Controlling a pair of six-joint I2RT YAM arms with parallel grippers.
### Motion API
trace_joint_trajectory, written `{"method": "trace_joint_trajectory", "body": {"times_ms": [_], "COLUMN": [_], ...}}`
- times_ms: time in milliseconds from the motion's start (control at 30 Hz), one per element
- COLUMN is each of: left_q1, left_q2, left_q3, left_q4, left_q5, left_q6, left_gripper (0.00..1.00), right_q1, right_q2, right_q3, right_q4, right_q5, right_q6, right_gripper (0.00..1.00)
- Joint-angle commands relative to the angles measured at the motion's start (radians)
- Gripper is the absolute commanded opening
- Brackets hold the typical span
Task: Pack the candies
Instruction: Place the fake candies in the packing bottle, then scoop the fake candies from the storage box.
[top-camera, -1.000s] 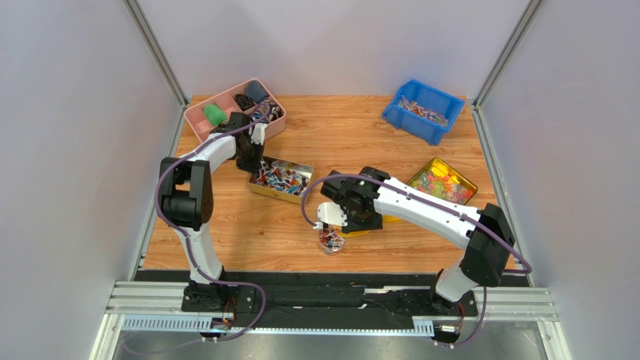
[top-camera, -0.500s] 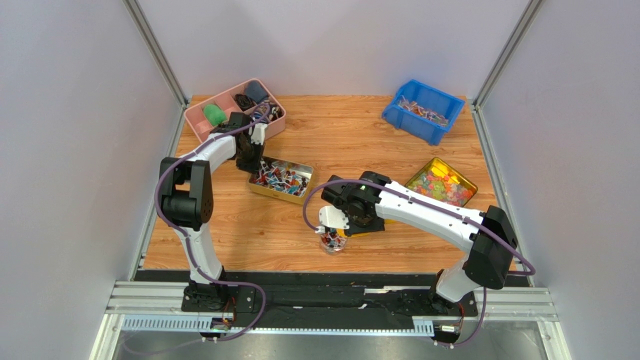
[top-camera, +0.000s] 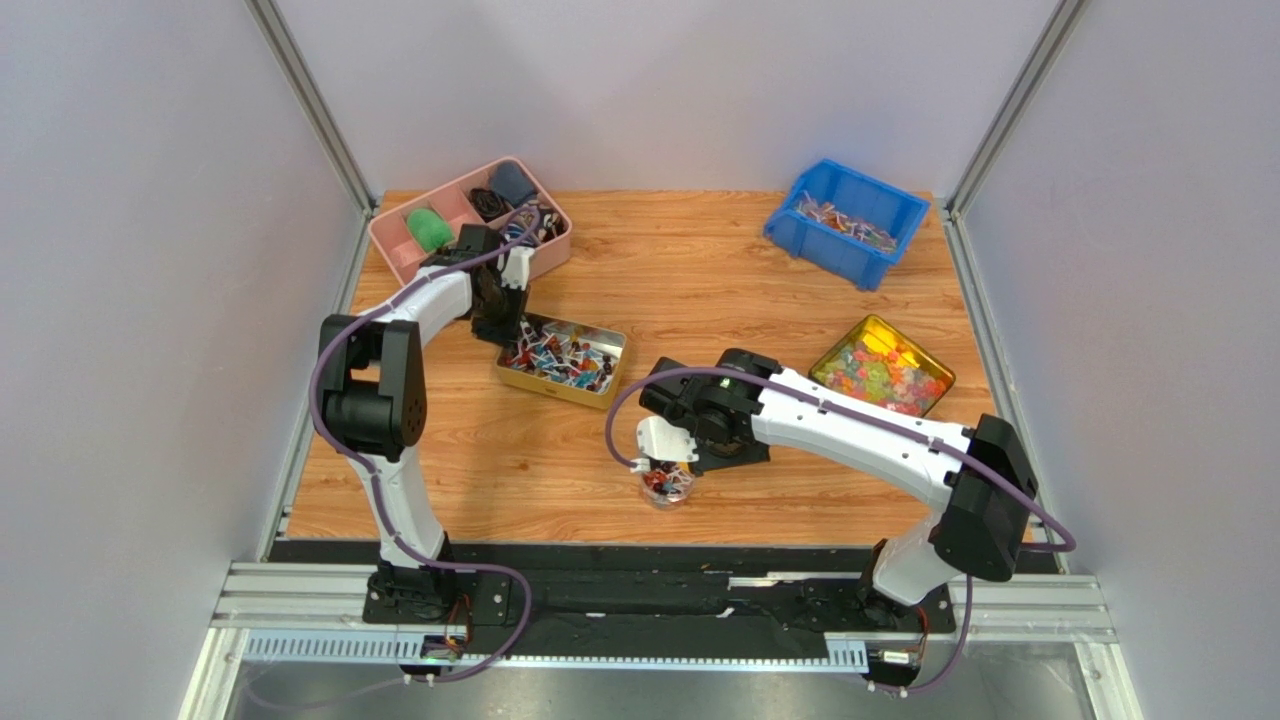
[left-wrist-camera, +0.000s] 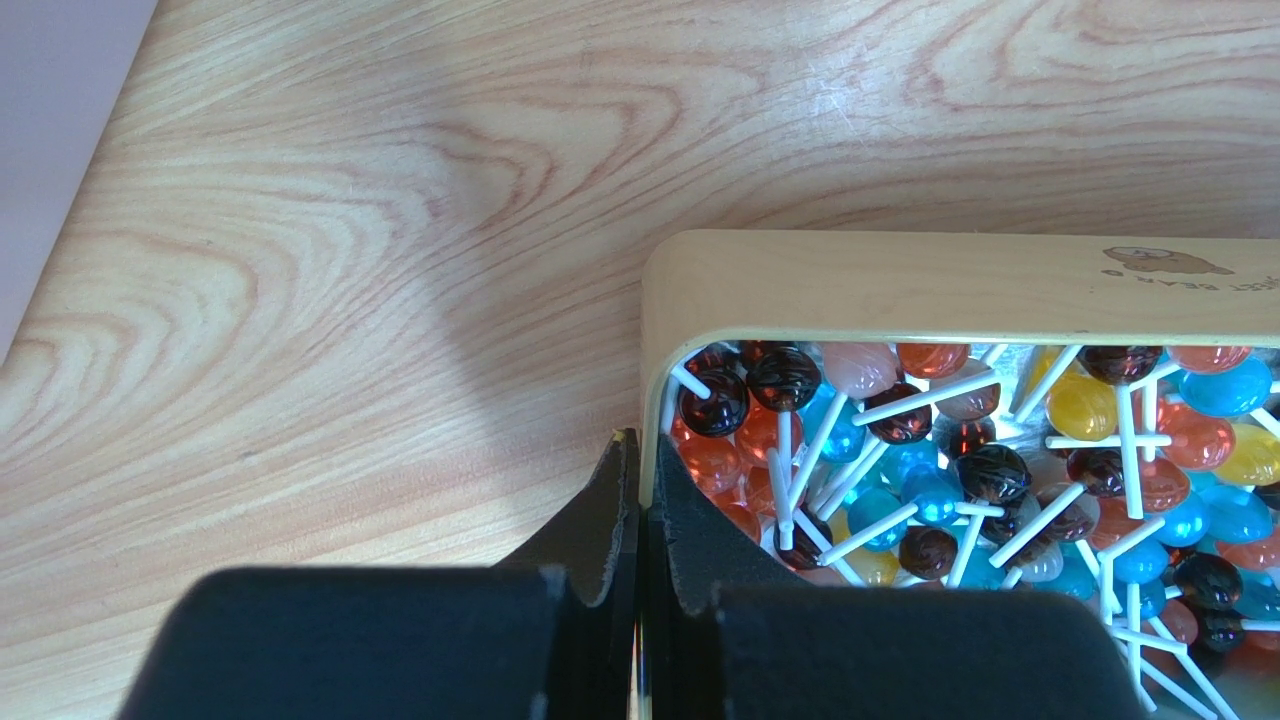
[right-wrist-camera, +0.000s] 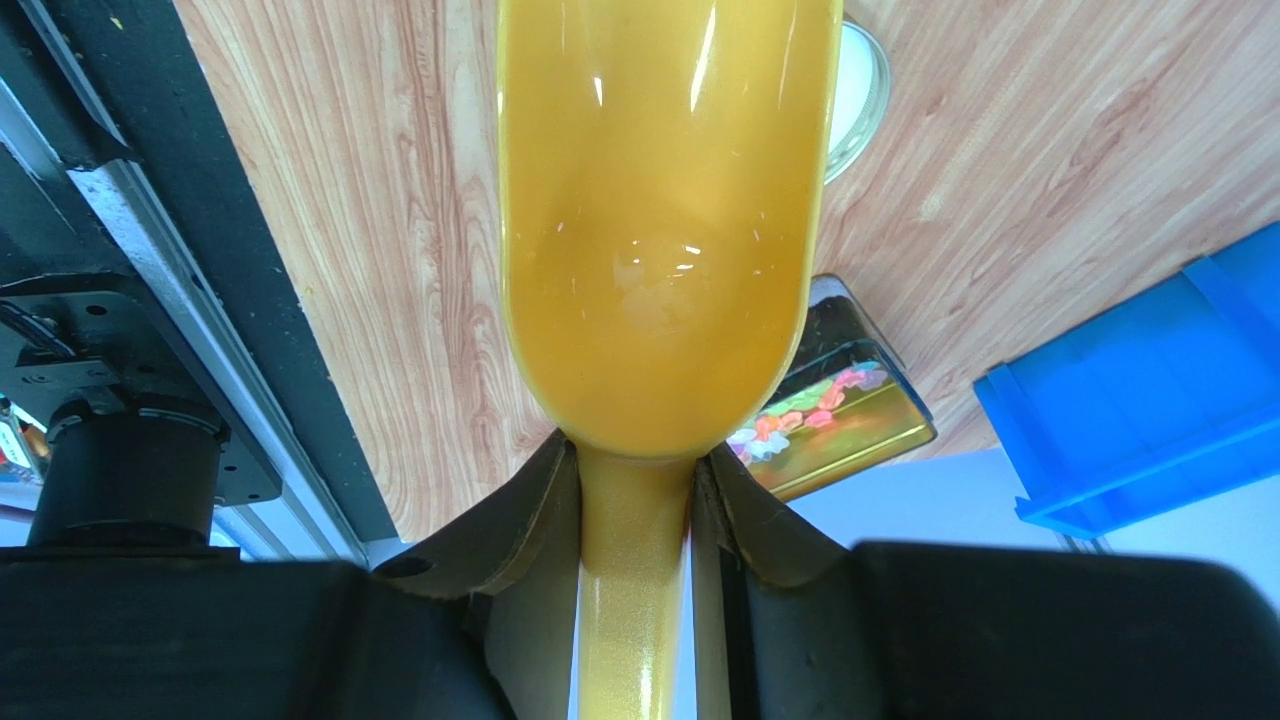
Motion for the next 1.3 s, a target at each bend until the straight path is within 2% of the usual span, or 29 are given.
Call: {"method": "trace_joint_trajectory", "body": {"times_ms": [0, 133, 233, 400, 633, 767, 1000, 1267], "left_q1": [0.005, 0.004, 0.005, 0.005, 0.005, 0.005, 0.005, 0.005], "left_q2": [-0.016, -0.016, -0.020, -0.035, -0.061, -0.075, -0.102, -0.102], "left_q3": [0.046, 0.048, 0.046, 0.045, 0.037, 0.031, 0.019, 0.017], "left_q4": [0.010, 0.007, 0.008, 0.011, 0.013, 0.016, 0.036, 0.039], "left_q5": [0.024, 0.031, 0.047, 0.083, 0.118, 0.116, 0.172, 0.216], "left_q6": [0.010, 0.012, 0.013, 0.015, 0.021, 0.022, 0.019, 0.021], "left_gripper": [0.00, 0.00, 0.00, 0.00, 0.00, 0.00, 0.00, 0.00], "right_q1": [0.007, -0.005, -0.039, -0.100, -0.133, -0.162, -0.263, -0.282], "right_q2": [-0.056, -0.052, -0.027, 0.027, 0.169, 0.244, 0.303, 0.347], "right_q3": [0.030, 0.119, 0.246, 0.362, 0.428, 0.453, 0.393, 0.340], "right_q4": [-0.321, -0.318, -0.297, -0.147, 0.036, 0.096, 0.198, 0.306], "right_q5": [0.045, 0.019, 0.001, 0.074, 0.145, 0.176, 0.124, 0.045], "right_q6": [-0.017, -0.025, -0.030, -0.065, -0.074, -0.060, -0.024, 0.019], "right_gripper": [0.00, 0.00, 0.00, 0.00, 0.00, 0.00, 0.00, 0.00]}}
